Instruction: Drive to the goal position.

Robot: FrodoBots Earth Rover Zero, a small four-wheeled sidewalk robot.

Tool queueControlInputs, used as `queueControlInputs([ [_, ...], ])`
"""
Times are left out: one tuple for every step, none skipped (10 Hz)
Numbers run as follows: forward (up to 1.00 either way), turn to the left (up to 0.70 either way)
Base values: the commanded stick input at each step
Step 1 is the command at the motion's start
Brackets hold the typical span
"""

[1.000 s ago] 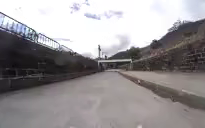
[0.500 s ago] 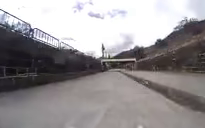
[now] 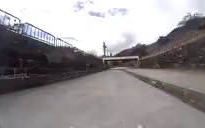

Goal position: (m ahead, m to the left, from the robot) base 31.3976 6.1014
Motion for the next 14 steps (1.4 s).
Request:
queueControlInputs([
  [1.00, 0.00],
  [1.00, 0.00],
  [1.00, 0.00],
  [1.00, 0.00],
  [1.00, 0.00],
  [1.00, 0.00],
  [1.00, 0.00],
  [1.00, 0.00],
  [1.00, 0.00],
  [1.00, 0.00],
  [1.00, 0.00],
  [1.00, 0.00],
  [1.00, 0.00],
  [1.00, 0.00],
])
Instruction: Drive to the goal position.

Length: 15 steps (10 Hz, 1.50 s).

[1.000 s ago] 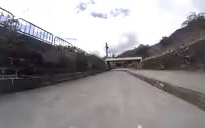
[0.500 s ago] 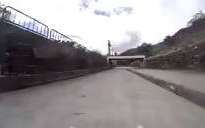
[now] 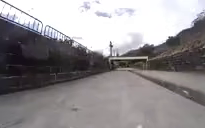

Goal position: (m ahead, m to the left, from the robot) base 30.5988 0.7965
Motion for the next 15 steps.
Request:
queueControlInputs([
  [1.00, 0.00],
  [1.00, -0.40],
  [1.00, -0.40],
  [1.00, -0.40],
  [1.00, 0.00],
  [1.00, 0.00],
  [1.00, 0.00],
  [1.00, 0.00],
  [1.00, 0.00],
  [1.00, 0.00],
  [1.00, 0.00],
  [1.00, 0.00],
  [1.00, 0.00],
  [1.00, 0.00],
  [1.00, 0.00],
])
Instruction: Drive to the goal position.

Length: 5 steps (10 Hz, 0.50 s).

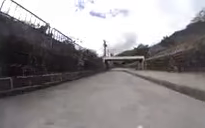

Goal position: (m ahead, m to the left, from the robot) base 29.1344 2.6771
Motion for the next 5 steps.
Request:
queueControlInputs([
  [1.00, 0.00],
  [1.00, 0.00],
  [1.00, 0.00],
  [1.00, 0.00],
  [1.00, 0.00],
])
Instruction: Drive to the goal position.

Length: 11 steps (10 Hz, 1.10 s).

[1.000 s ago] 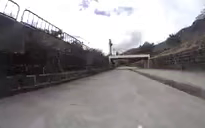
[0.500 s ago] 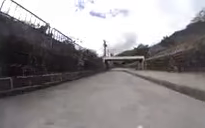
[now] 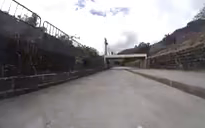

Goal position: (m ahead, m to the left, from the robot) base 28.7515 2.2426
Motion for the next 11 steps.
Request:
queueControlInputs([
  [1.00, -0.30],
  [1.00, -0.15],
  [1.00, 0.00],
  [1.00, 0.00],
  [1.00, 0.00],
  [1.00, 0.00],
  [1.00, 0.00],
  [1.00, 0.00],
  [1.00, 0.00],
  [1.00, 0.00],
  [1.00, 0.00],
])
